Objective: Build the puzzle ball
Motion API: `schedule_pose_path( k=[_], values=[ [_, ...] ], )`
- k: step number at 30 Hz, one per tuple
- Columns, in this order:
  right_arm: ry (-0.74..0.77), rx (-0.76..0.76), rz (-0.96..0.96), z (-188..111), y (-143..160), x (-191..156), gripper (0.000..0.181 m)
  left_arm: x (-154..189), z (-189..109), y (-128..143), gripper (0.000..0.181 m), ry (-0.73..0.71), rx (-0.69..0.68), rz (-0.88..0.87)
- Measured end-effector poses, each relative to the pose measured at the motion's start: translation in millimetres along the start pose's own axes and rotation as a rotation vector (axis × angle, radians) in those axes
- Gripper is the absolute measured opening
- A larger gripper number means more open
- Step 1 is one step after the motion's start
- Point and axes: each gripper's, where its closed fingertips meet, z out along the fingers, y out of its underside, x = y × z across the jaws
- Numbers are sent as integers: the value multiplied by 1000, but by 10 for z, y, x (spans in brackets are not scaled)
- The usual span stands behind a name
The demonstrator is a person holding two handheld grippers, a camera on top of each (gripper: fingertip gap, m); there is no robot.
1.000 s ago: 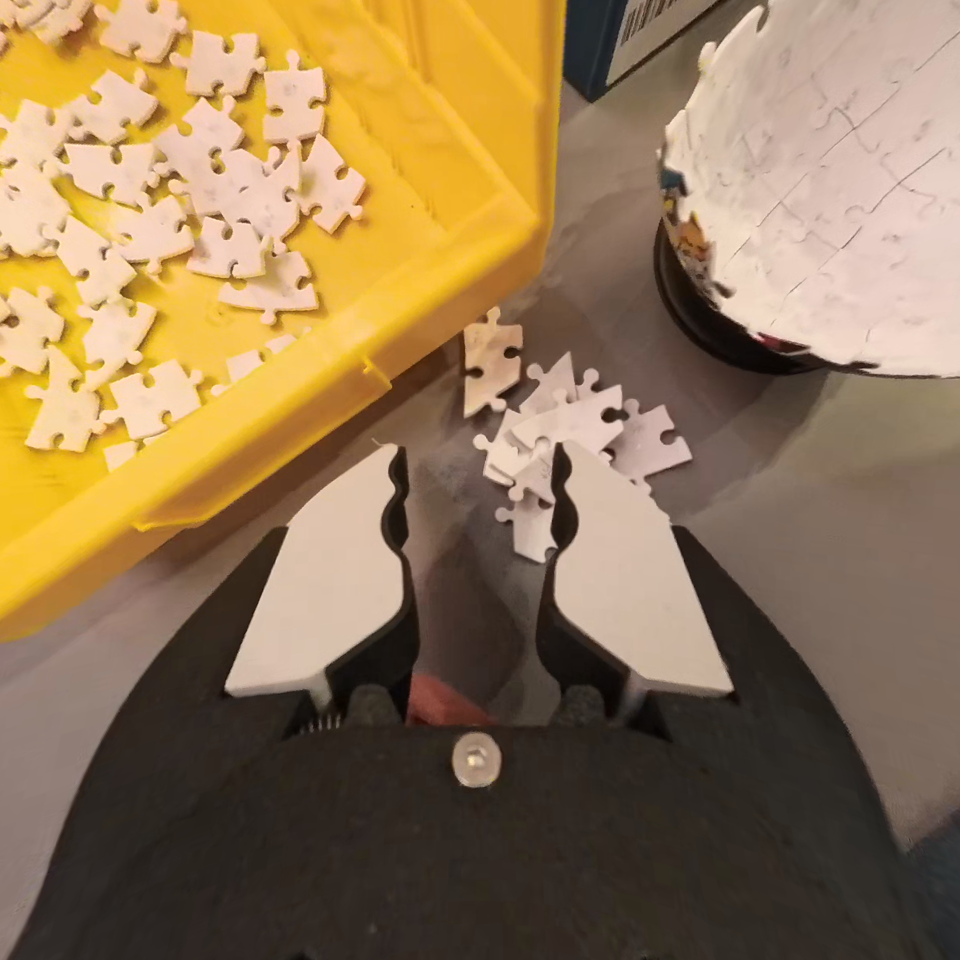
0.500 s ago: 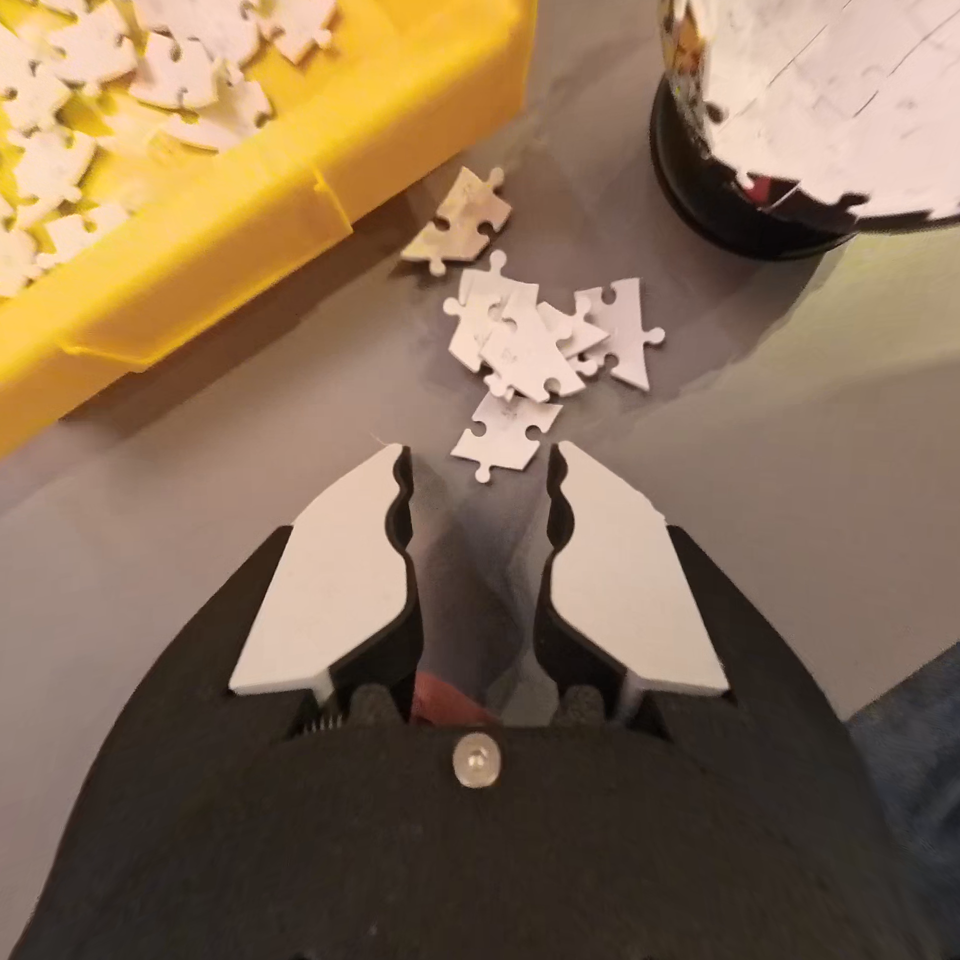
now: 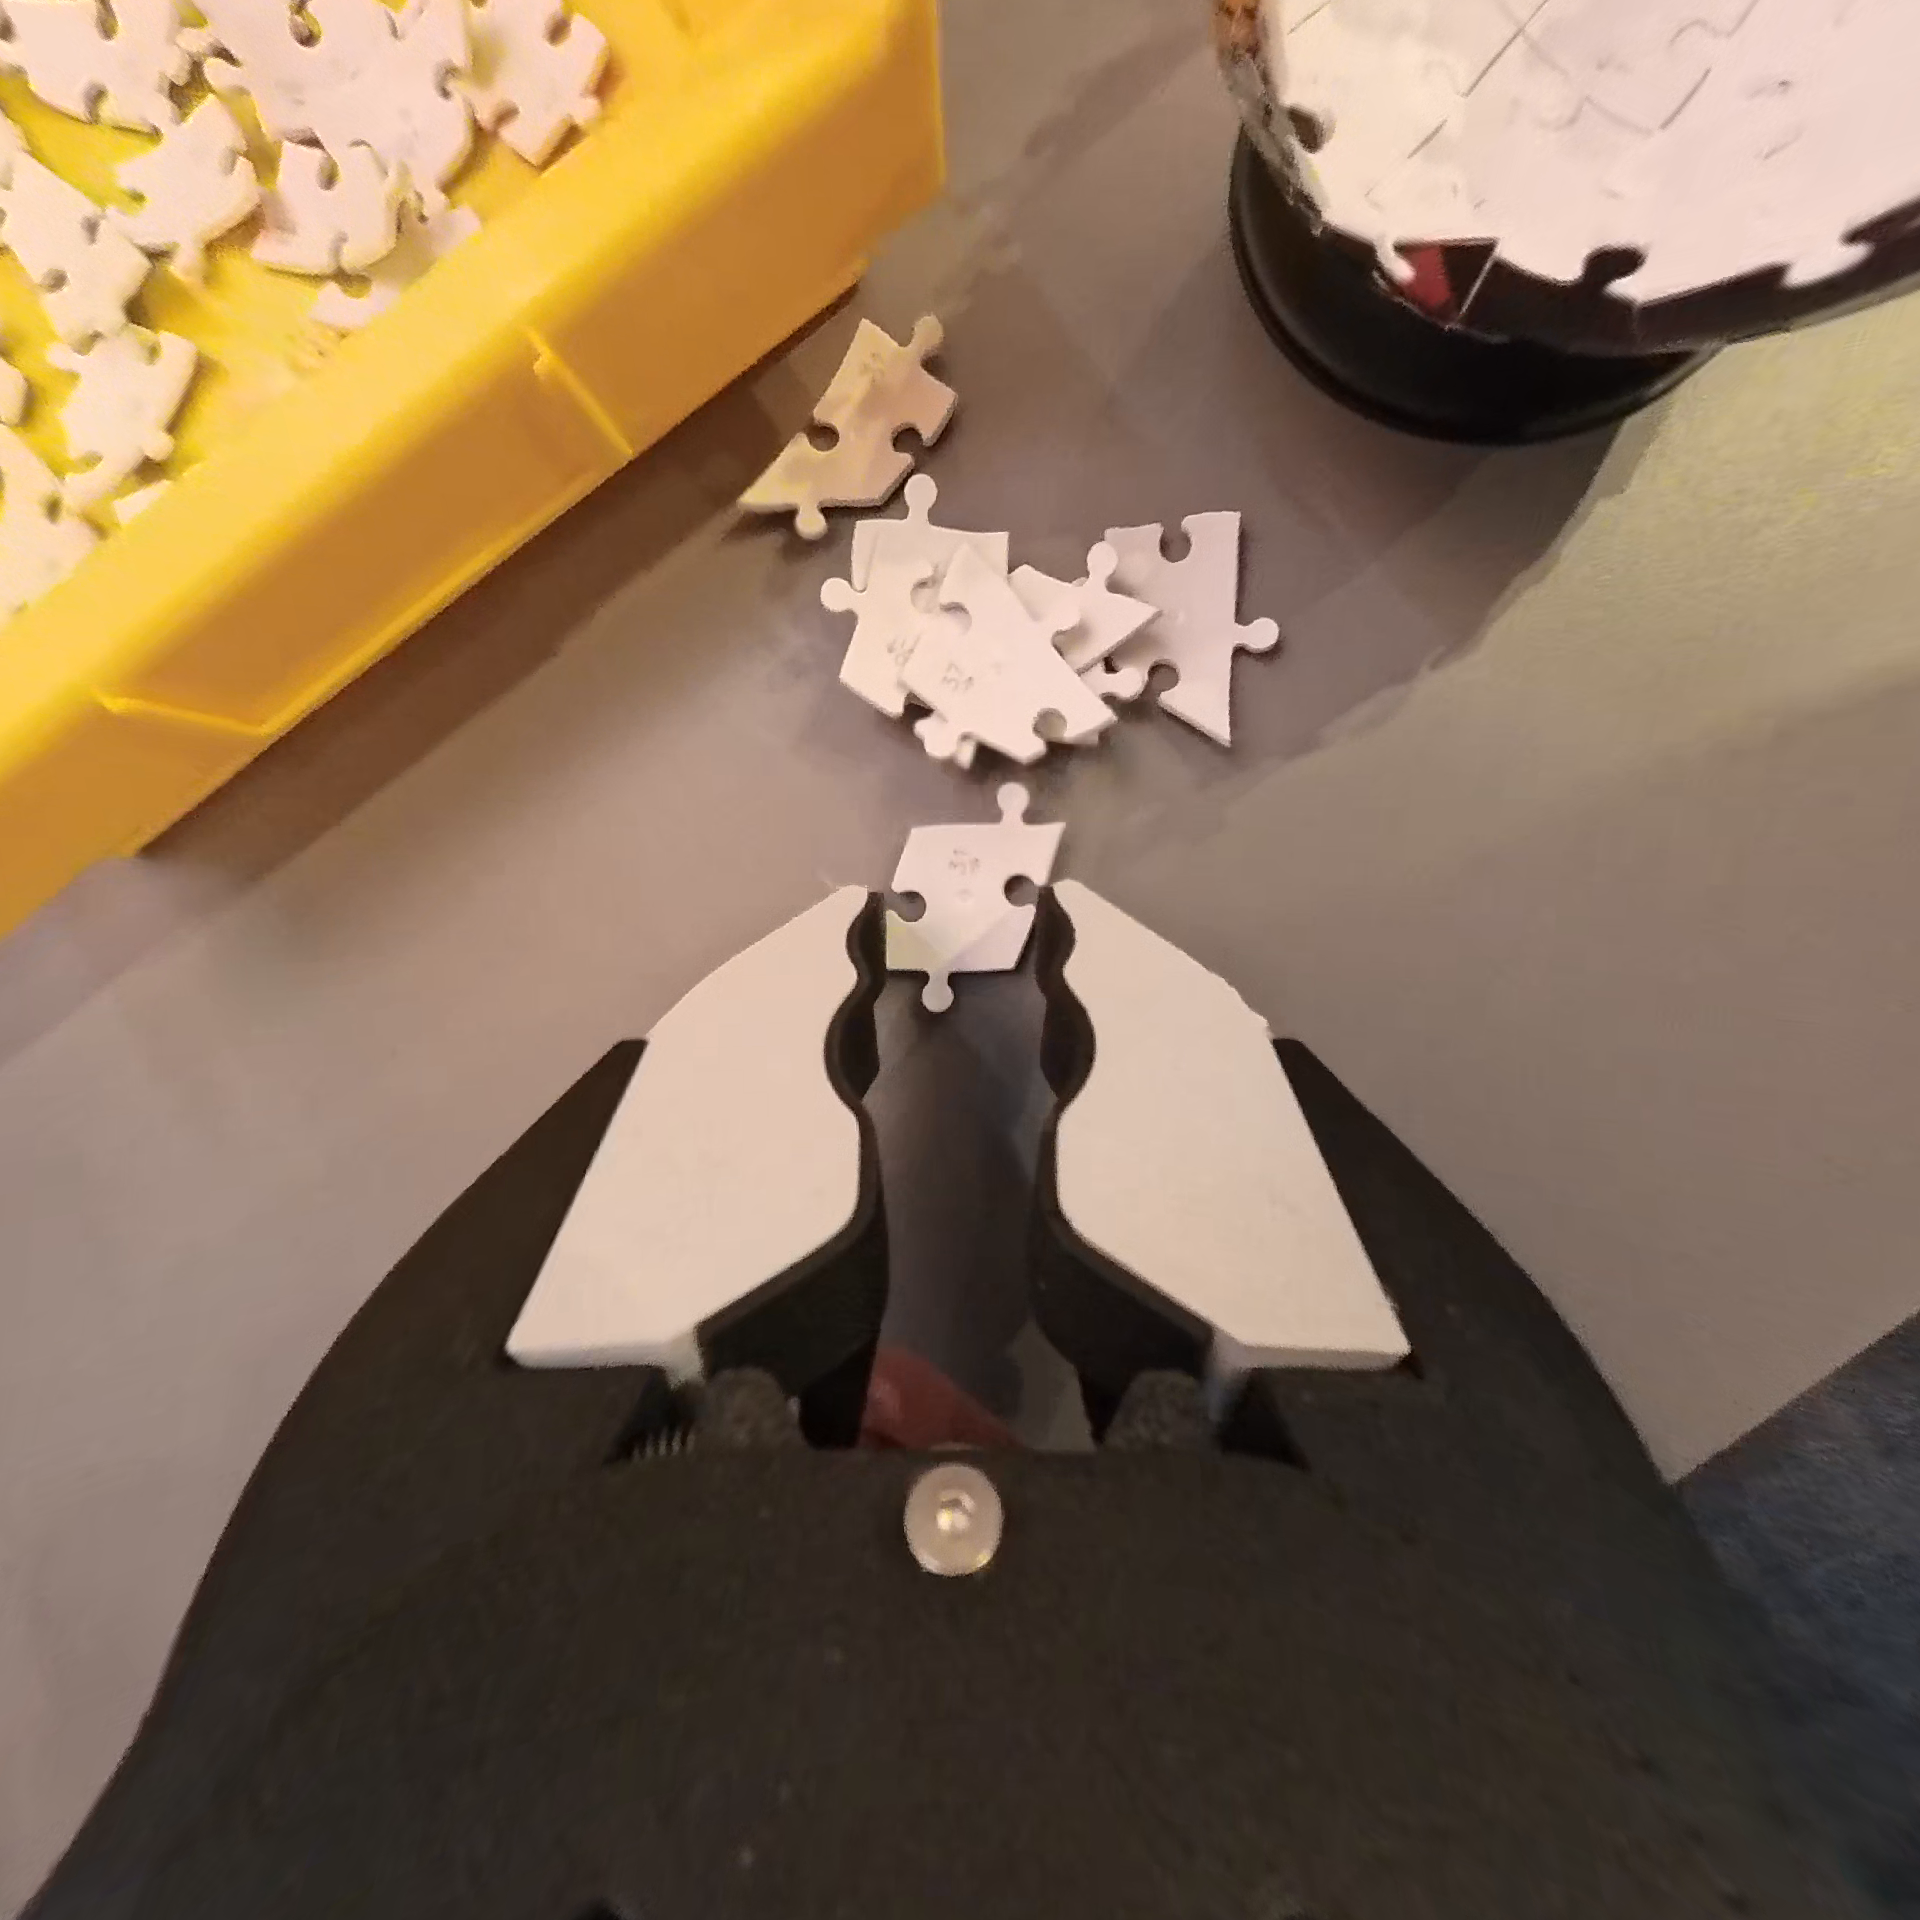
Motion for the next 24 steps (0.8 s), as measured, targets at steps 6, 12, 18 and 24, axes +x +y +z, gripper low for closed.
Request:
schedule_pose_path(
  k=[6,12,18,24],
  values=[
    [50,-8,-95,-19,18,-57,25,-57,-159,7,27,-54,43,-3],
    [139,138,-160,-205,-484,-254,26,38,-454,-389,27,-124,161,101],
    [141,116,-152,-42,-731,-750,27,373,-743,-1055,27,-144,317,310],
    [56,53,-42,500,-711,-1110,29,818,-777,-1513,27,-149,419,526]
  ],
)
